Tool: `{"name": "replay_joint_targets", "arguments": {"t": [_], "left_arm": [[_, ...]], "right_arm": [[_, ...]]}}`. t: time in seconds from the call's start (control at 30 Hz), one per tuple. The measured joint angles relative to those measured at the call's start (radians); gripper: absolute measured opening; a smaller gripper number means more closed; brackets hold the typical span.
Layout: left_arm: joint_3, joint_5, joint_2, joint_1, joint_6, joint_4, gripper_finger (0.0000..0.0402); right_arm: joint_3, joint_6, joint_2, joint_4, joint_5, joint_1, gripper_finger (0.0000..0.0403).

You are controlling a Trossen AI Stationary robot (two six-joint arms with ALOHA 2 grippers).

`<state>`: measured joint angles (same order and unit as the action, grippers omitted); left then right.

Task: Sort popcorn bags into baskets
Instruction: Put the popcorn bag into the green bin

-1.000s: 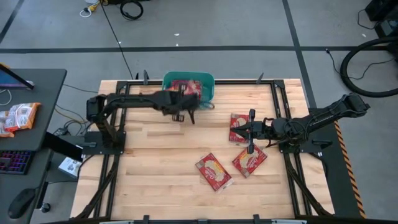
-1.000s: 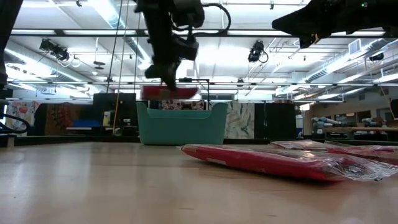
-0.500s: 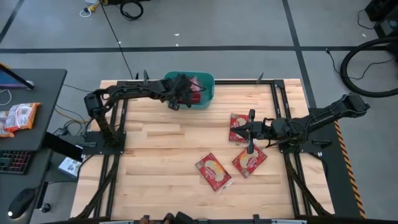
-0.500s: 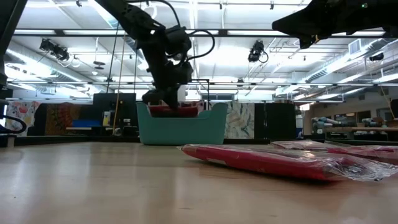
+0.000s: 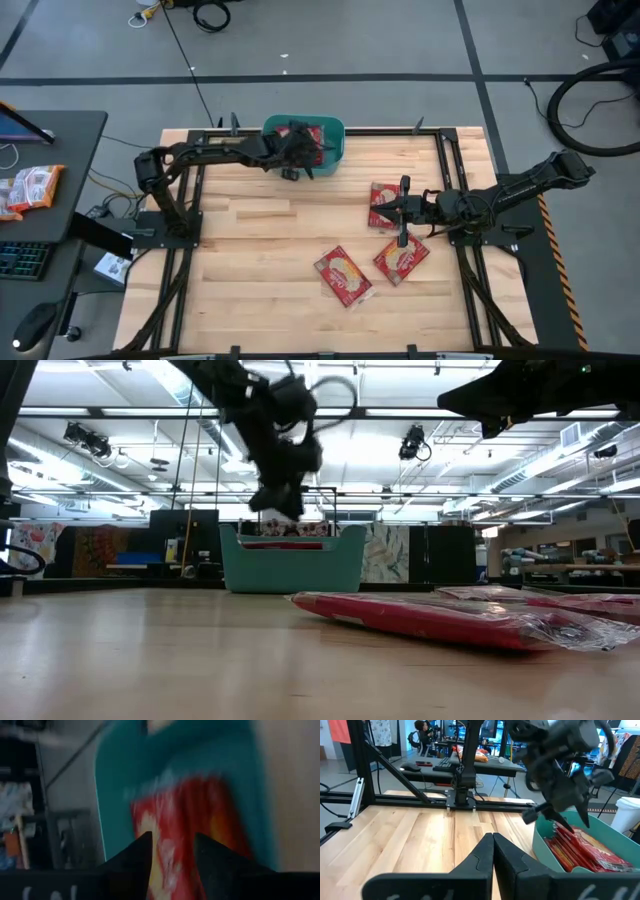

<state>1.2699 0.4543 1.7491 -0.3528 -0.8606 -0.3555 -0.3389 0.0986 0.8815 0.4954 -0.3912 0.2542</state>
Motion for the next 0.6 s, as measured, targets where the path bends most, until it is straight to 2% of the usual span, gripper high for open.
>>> {"name": "replay_joint_targets", "arguments": {"t": [0.2, 0.37, 0.6], "left_arm": [[0.02, -0.272, 0.016, 0.158, 0.117, -0.018, 0.0139], [0.017, -0.382, 0.105, 0.272, 0.295, -0.032, 0.0118], [0.018, -0.629, 0.194, 0.405, 0.491, 0.088, 0.0083]], "right_arm": [[0.0, 0.002, 0.0, -0.01, -0.001, 0.0, 0.0013], [0.0, 0.009, 0.0, -0.02, -0.014, 0.0, 0.0013], [0.0, 0.027, 0.0, -0.032, -0.039, -0.001, 0.0013]]}}
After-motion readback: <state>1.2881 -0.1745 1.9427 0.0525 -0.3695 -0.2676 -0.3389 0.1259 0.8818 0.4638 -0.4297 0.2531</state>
